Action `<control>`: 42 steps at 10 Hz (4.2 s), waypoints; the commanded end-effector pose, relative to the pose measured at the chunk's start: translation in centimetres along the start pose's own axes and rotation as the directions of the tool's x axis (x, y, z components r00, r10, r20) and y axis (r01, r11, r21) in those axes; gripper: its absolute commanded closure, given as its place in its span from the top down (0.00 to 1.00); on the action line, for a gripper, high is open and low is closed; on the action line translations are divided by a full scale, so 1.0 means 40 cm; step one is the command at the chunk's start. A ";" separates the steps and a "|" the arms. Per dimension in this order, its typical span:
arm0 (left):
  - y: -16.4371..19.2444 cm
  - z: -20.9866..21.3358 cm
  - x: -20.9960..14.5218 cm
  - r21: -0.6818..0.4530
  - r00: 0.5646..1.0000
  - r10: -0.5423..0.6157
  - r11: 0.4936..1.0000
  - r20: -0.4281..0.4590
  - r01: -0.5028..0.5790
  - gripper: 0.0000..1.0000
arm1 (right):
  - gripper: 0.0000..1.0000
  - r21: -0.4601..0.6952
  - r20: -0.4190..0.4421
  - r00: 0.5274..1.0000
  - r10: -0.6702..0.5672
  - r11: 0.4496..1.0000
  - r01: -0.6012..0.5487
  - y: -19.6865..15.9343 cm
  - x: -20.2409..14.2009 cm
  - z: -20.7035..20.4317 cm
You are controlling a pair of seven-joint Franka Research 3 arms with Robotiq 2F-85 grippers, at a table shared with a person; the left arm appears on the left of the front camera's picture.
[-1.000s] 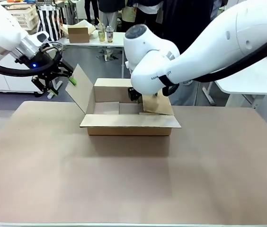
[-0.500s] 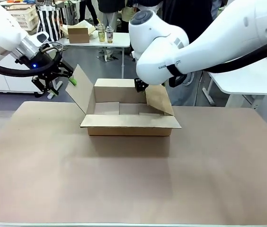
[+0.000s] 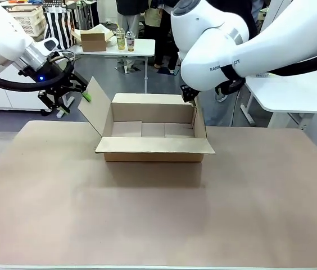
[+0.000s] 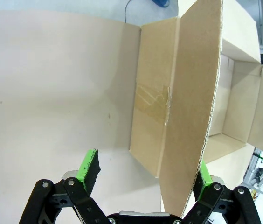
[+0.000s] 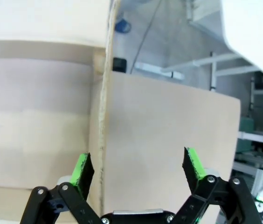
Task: Pack the gift set into the box.
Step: Place both hands on the side flaps of the Package Box and spread them outward, then lift both hands away from the flaps of the Package Box.
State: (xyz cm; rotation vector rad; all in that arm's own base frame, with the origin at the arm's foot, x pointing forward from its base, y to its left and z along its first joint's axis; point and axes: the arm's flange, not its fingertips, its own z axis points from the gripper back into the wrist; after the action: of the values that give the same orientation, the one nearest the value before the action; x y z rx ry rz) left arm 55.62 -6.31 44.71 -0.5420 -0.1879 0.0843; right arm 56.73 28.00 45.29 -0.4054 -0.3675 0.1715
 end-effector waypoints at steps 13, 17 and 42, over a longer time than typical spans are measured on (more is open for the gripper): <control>-0.002 0.001 0.002 0.002 1.000 0.004 1.000 0.008 -0.004 1.00 | 1.00 0.447 -0.236 0.922 -0.308 0.808 0.384 -0.345 -0.206 -0.044; -0.002 0.001 0.002 0.002 1.000 0.004 1.000 0.008 -0.004 1.00 | 1.00 0.472 -0.299 0.885 -0.357 0.751 0.462 -0.388 -0.261 -0.116; -0.002 0.001 0.002 0.002 1.000 0.004 1.000 0.008 -0.004 1.00 | 1.00 0.431 -0.323 0.872 -0.369 0.762 0.483 -0.379 -0.247 -0.111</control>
State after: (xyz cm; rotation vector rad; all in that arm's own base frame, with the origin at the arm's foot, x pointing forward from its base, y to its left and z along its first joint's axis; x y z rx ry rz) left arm 55.62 -6.32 44.72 -0.5420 -0.1881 0.0841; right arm 50.62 10.34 44.35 0.1991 -0.1769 -0.2290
